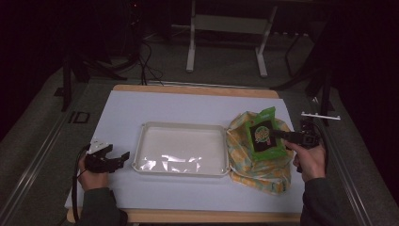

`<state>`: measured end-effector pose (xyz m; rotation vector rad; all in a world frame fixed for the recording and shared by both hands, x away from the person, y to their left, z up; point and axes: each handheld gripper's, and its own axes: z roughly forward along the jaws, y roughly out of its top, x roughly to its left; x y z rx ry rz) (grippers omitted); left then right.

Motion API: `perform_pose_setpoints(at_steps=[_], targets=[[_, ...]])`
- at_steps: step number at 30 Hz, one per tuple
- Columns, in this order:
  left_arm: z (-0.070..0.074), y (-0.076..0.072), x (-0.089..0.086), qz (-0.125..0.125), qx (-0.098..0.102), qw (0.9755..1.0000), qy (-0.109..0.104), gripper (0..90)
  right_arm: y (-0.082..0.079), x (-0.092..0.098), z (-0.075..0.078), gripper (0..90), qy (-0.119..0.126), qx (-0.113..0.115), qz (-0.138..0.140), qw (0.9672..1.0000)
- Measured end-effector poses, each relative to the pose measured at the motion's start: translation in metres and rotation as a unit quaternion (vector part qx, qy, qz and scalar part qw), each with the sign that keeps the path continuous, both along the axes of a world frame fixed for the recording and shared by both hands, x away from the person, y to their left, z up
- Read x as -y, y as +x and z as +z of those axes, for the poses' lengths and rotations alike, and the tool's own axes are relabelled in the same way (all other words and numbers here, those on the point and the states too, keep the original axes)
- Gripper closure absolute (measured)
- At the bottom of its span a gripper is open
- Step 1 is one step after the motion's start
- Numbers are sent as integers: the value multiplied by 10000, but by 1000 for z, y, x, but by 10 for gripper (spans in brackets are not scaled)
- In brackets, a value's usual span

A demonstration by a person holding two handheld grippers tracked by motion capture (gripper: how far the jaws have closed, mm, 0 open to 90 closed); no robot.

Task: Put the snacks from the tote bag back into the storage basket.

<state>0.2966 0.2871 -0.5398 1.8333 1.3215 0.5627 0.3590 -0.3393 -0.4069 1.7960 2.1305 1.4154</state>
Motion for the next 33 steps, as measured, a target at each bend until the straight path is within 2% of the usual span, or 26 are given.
perform_pose_setpoints(at_steps=[22, 33], targets=[[0, 0, 0, -13, 1, 10000, 8, 203, 1, -8, 19, 730, 183, 129, 122, 9997], [0, 0, 0, -21, -9, 10000, 5, 203, 6, -17, 22, 730, 306, 144, 172, 9993]])
